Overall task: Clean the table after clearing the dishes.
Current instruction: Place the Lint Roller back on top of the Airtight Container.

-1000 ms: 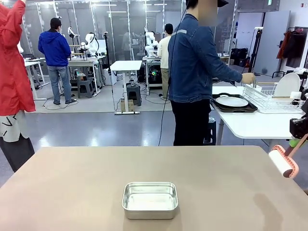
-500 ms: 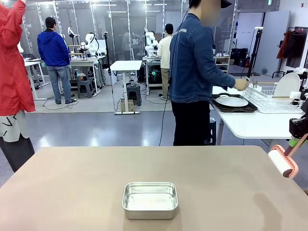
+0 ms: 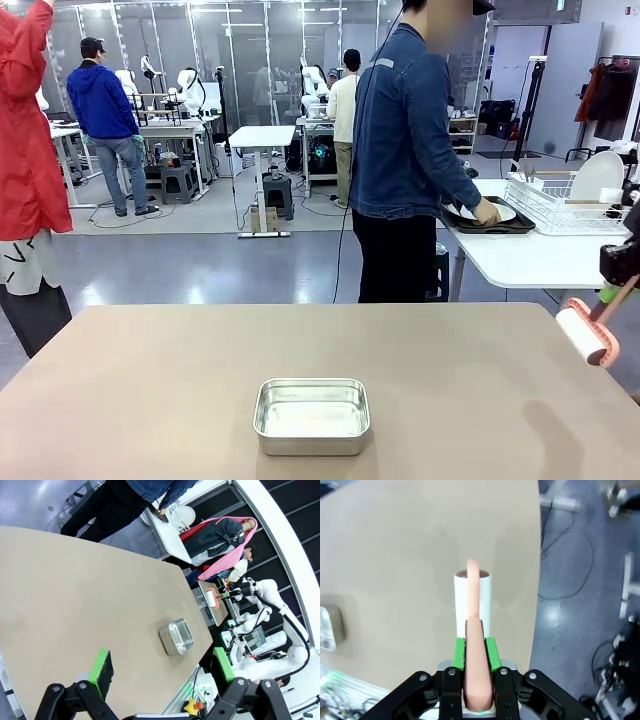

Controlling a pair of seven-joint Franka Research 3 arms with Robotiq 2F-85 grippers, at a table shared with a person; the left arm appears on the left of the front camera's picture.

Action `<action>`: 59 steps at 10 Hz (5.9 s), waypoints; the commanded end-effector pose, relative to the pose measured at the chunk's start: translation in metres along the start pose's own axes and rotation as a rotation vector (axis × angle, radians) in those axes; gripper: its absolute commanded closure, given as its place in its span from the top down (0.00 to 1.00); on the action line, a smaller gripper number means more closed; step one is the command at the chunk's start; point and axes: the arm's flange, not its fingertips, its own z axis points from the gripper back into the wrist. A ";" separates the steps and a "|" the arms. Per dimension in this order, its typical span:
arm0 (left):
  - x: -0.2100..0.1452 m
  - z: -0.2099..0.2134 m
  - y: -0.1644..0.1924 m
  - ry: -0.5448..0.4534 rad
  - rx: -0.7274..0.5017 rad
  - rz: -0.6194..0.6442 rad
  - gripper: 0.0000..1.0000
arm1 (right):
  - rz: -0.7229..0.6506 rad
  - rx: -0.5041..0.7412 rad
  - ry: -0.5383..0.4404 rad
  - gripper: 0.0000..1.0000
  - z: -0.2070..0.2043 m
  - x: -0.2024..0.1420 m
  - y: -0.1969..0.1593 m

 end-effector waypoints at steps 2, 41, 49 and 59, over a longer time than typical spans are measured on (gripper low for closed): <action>-0.002 0.004 -0.003 0.014 0.007 -0.006 1.00 | 0.406 -0.147 -0.128 0.21 0.047 0.025 0.110; -0.002 0.004 -0.003 0.014 0.007 -0.006 1.00 | 1.541 0.201 0.313 0.21 -0.196 -0.014 0.477; -0.002 0.004 -0.003 0.014 0.007 -0.006 1.00 | 1.530 0.134 0.175 1.00 -0.163 -0.005 0.459; -0.002 0.004 -0.003 0.014 0.007 -0.006 1.00 | 1.548 0.124 0.137 1.00 -0.138 0.012 0.460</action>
